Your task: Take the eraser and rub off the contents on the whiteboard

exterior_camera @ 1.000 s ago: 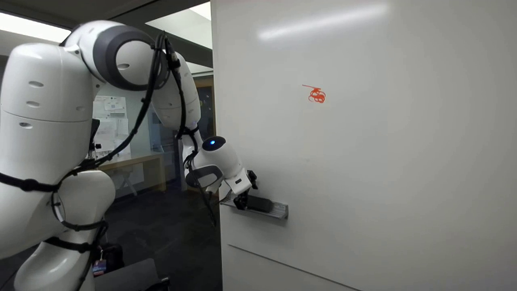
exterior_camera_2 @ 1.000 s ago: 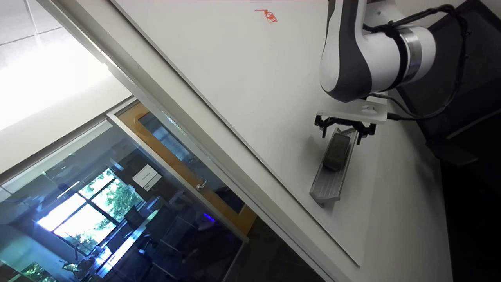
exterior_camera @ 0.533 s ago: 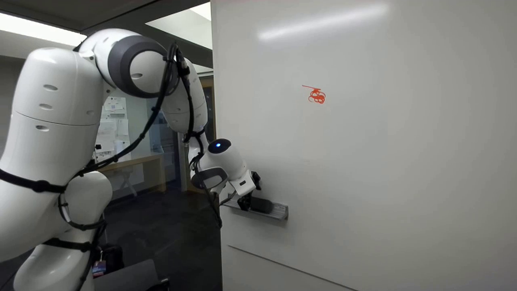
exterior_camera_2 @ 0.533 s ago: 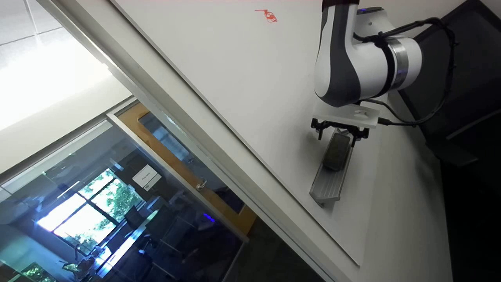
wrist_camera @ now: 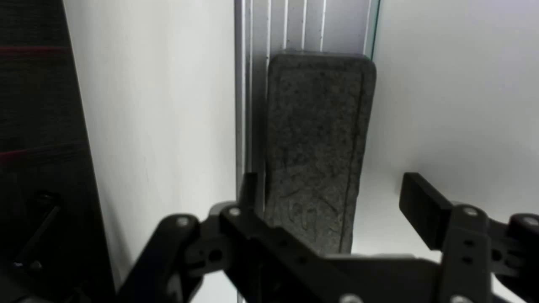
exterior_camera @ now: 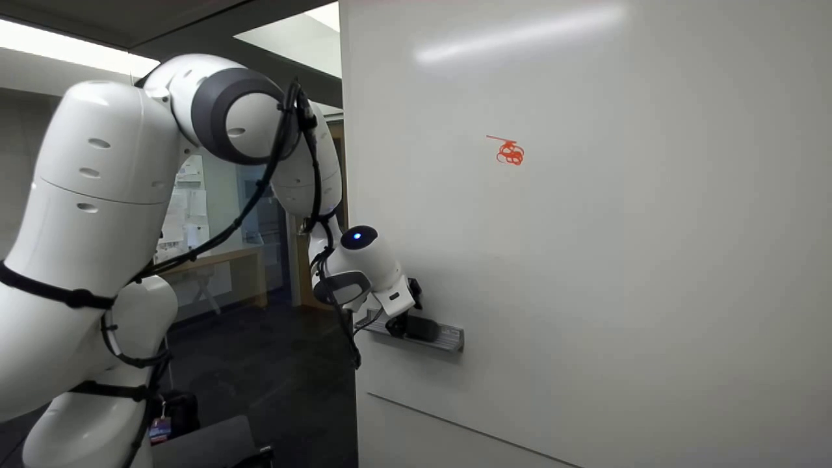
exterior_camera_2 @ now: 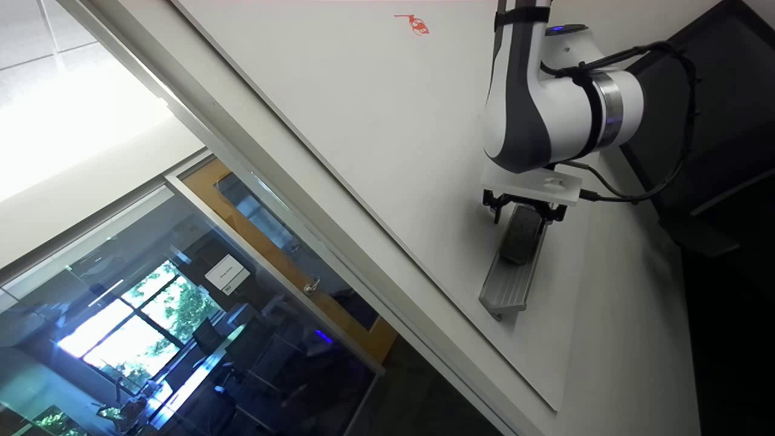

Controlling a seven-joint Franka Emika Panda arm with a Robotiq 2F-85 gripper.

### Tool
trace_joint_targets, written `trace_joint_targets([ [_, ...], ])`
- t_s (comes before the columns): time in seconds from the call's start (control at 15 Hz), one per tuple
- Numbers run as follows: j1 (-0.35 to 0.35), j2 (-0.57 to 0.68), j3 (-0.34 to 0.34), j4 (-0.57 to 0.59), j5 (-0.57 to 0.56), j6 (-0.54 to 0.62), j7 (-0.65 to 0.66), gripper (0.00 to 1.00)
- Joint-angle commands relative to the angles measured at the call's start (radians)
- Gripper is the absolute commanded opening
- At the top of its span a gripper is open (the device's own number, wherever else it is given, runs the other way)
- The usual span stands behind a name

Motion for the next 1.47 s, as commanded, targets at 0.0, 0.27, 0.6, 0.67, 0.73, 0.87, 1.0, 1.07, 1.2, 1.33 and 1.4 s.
trace_joint_targets([
  [0.0,0.046,-0.022,-0.038,0.022,-0.002,0.02,0.026,0.7],
  [0.27,0.046,-0.023,-0.043,0.022,-0.002,0.02,0.027,0.48],
  [0.6,0.062,-0.028,-0.059,0.021,0.0,0.019,0.022,0.4],
  [0.67,0.065,-0.027,-0.062,0.021,0.001,0.019,0.021,0.4],
  [0.73,0.067,-0.027,-0.064,0.021,0.001,0.019,0.021,0.42],
  [0.87,0.072,-0.024,-0.069,0.021,0.003,0.019,0.02,0.28],
  [1.0,0.064,-0.009,-0.058,0.016,0.002,0.019,0.026,0.28],
  [1.07,0.054,0.006,-0.046,0.01,0.004,0.019,0.033,0.28],
  [1.2,0.033,0.03,-0.023,-0.003,0.009,0.019,0.044,0.28],
  [1.33,-0.002,0.056,0.017,-0.018,0.015,0.019,0.062,0.28],
  [1.4,-0.026,0.07,0.043,-0.027,0.018,0.019,0.073,0.28],
])
